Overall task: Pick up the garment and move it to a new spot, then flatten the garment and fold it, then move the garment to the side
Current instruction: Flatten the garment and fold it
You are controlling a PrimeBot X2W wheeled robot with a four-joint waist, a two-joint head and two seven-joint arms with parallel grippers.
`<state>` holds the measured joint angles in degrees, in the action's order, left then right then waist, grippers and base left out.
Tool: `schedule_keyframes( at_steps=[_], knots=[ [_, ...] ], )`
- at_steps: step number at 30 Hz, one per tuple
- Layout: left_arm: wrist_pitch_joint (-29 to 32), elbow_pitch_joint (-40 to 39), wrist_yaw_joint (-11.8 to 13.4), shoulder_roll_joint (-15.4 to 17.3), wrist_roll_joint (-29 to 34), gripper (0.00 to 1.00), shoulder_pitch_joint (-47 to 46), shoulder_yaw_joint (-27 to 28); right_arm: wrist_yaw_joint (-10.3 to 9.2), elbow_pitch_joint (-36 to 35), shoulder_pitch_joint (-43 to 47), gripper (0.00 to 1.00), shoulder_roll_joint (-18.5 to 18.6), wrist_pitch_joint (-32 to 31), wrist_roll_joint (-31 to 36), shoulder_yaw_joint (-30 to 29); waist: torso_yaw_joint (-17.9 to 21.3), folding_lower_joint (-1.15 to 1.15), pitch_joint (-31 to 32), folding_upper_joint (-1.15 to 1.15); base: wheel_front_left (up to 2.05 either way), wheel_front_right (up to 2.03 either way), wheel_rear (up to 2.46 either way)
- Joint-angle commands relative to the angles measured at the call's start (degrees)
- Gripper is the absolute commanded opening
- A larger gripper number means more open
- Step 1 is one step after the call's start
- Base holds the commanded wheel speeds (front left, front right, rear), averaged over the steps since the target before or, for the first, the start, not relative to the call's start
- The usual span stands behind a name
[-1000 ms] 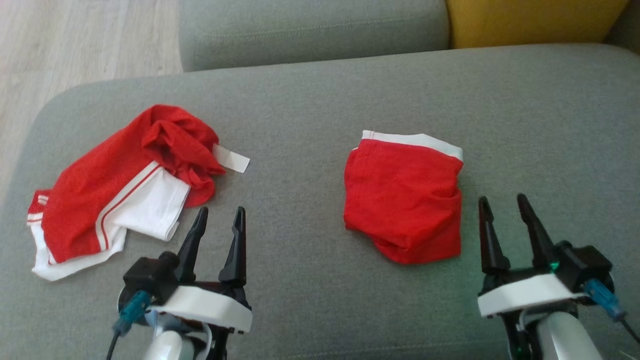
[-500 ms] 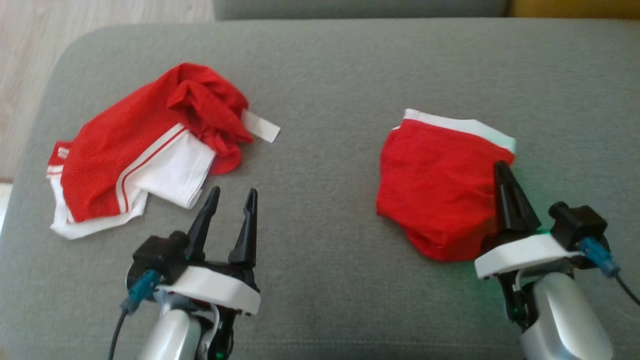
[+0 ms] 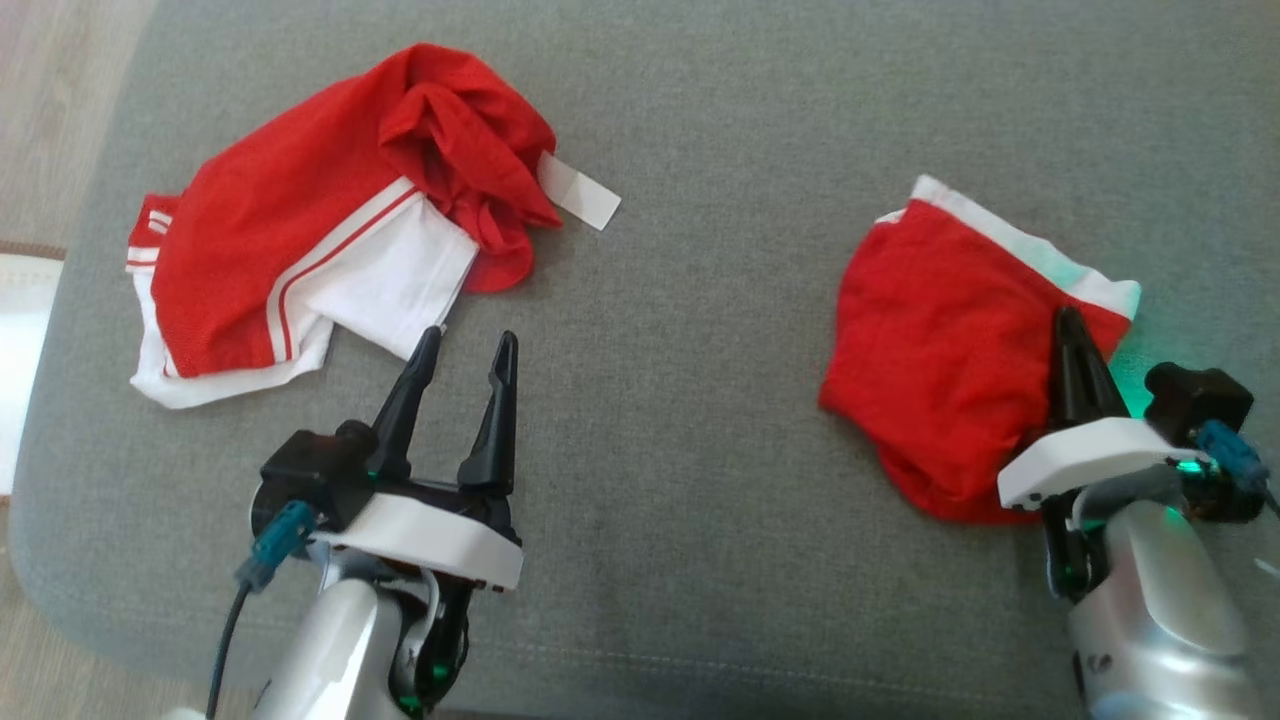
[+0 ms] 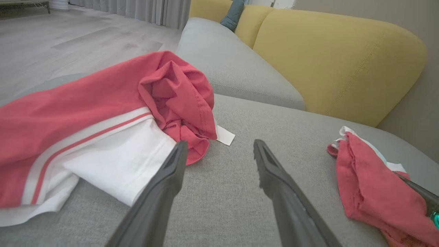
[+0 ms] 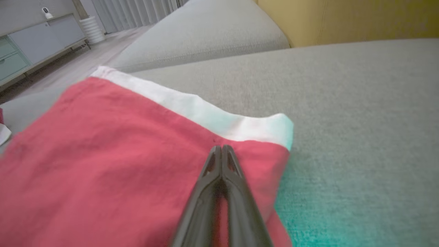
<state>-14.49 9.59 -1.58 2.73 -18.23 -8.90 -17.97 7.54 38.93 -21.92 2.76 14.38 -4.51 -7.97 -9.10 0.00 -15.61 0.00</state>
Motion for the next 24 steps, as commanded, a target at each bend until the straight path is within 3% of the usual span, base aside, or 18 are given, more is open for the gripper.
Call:
schedule_keyframes(
  at_steps=[1, 7, 16, 24],
  knots=[
    [-0.51, -1.56, -0.06, 0.15, -0.26, 1.0, -2.43, 1.31, -0.05, -0.7, -1.8, 0.0, 0.12, 0.62, 0.6, 0.86, -0.12, 0.0, -0.45, 0.0, 0.0, 0.0, 0.0],
    [-0.51, -1.08, 0.12, 0.15, -0.73, 1.0, -3.29, 0.59, -0.05, 2.25, -5.33, 0.0, 0.12, 0.62, 1.86, -0.38, 0.31, 0.0, -0.57, 0.0, 0.0, 0.0, 0.0],
    [-0.51, -0.52, 0.45, 0.15, -1.15, 1.0, -3.04, 0.42, -0.05, -7.62, -3.41, 0.0, 0.12, 0.62, -4.45, 10.7, 0.51, 0.0, 1.41, 0.0, 0.0, 0.0, 0.0],
    [-0.51, -0.89, 0.57, 0.15, -1.65, 1.0, -3.36, -0.37, -0.05, -1.69, -5.06, 0.0, 0.12, 0.62, -1.6, 13.66, -2.04, 0.0, -0.96, 0.0, 0.0, 0.0, 0.0]
  ],
)
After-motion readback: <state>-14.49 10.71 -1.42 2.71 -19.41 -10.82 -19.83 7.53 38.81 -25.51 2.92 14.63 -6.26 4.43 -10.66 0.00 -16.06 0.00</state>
